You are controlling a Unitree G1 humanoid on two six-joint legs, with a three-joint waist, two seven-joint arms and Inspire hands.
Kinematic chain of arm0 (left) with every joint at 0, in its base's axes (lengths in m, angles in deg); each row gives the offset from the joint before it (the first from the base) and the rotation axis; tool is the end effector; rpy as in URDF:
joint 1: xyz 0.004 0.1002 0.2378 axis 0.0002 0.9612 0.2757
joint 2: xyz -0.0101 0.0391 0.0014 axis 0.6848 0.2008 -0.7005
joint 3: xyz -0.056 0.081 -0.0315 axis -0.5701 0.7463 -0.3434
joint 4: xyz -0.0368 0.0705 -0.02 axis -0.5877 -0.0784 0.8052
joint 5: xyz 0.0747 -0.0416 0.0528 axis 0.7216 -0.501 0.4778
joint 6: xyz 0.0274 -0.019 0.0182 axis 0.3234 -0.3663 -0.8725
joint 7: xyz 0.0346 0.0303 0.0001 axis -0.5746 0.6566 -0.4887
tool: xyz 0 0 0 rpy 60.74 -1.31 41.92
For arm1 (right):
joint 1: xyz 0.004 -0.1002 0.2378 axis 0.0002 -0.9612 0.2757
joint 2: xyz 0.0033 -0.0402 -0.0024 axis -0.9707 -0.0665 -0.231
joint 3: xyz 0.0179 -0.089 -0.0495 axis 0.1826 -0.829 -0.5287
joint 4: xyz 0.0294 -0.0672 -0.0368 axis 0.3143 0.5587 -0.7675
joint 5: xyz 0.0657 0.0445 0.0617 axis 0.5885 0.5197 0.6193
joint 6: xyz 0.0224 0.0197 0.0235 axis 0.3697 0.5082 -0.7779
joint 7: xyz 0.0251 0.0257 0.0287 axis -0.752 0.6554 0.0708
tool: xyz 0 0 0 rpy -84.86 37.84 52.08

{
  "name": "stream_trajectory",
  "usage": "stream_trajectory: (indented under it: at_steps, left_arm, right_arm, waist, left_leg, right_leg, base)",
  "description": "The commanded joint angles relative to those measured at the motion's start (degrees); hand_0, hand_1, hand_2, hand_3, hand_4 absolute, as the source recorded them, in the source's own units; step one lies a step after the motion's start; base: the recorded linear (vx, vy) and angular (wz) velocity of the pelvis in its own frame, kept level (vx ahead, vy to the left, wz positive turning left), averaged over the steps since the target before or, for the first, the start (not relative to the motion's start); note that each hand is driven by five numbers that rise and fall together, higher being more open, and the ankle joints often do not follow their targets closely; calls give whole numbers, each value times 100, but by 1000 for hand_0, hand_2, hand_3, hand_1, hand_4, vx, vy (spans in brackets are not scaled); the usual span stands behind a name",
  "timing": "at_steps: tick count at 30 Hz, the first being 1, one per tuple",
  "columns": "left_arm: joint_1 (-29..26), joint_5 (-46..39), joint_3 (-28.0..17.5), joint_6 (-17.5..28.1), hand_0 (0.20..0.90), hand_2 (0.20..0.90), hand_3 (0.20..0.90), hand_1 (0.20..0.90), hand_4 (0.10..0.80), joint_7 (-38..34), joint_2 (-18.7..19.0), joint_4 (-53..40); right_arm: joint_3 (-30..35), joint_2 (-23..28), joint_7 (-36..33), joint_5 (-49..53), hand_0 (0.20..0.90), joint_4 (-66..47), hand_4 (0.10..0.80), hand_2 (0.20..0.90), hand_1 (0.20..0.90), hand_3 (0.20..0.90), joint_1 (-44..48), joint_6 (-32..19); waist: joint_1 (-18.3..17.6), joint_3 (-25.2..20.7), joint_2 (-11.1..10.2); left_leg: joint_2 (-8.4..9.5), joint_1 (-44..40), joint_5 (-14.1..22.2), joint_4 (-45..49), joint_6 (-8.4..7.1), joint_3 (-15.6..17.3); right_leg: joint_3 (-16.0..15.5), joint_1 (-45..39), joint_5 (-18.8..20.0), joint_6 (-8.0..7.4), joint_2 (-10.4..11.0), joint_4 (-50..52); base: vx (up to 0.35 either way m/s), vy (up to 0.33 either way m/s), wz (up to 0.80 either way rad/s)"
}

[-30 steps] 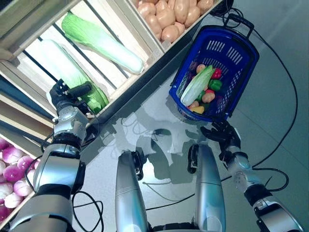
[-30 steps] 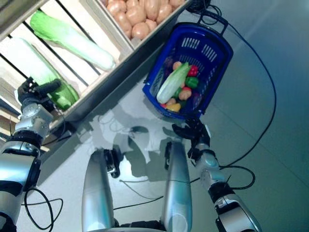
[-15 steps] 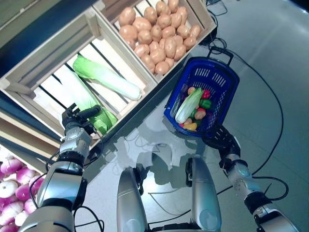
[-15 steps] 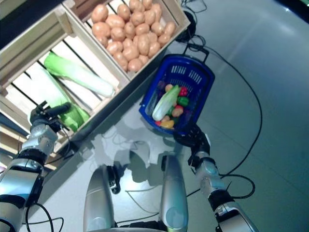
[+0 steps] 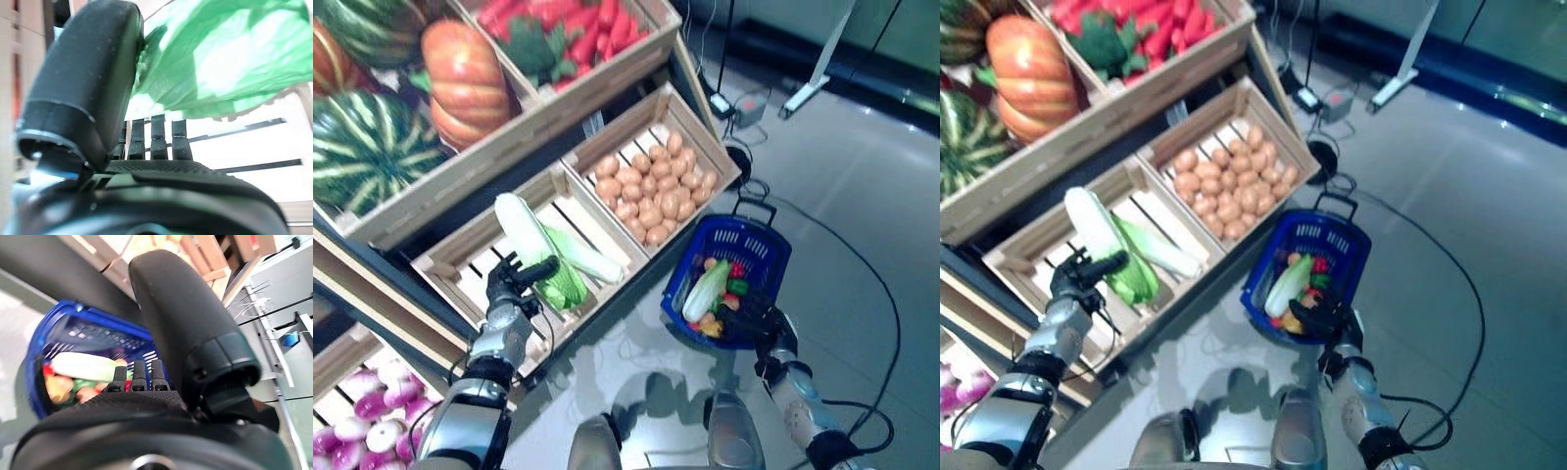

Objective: Put vegetables into the basket

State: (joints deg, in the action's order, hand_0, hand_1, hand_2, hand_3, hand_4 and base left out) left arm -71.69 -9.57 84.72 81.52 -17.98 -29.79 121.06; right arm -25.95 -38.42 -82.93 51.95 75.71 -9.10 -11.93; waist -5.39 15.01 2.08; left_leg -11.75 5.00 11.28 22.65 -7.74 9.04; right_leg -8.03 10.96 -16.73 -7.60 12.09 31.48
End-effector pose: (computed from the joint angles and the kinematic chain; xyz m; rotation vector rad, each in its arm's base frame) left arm 0.2640 0.2519 0.0186 -0.1673 0.3461 0.5569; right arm 0.1892 -0.1987 -0.0360 0.3667 0.3499 -0.2166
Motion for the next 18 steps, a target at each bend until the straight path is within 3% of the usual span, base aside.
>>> stream_trajectory:
  at_steps: [1,7,10,18]
  left_arm:
    - [92,537,-204,1168,300,300,300,300,400,-67,299,-577]
    - [269,1201,-32,1594,300,300,300,300,400,-153,228,-1098]
    - [457,1876,155,1791,300,300,300,300,400,-109,160,-1731]
    - [669,2539,479,1664,300,300,300,300,400,459,33,-2953]
  right_arm:
    - [184,-299,167,-181,900,-669,800,900,900,900,-6,-578]
    - [123,-401,346,-172,900,-990,800,900,900,900,30,-541]
    - [110,-513,812,-248,900,-1451,800,900,900,900,-27,-592]
    - [247,-459,1689,111,900,-2134,800,900,900,900,112,-355]
  waist:
    - [76,-731,-50]
    - [167,-887,-47]
    - [270,-1011,-78]
    - [429,-1135,-177]
  left_leg:
    - [239,-450,-853,-1136,331,64]
    - [354,-838,-1112,-1858,325,33]
    - [427,-1023,-1283,-2362,318,-16]
    - [530,-1145,-1324,-2765,344,-134]
  right_leg:
    - [-129,-966,941,133,100,-1552]
    - [-217,-1402,1303,66,0,-2329]
    - [-325,-1629,1543,10,-73,-2813]
    - [-477,-1900,1769,0,-224,-3377]
  base:
    - [77,-20,3]
    - [29,-31,7]
    - [13,-57,1]
    - [-1,-51,2]
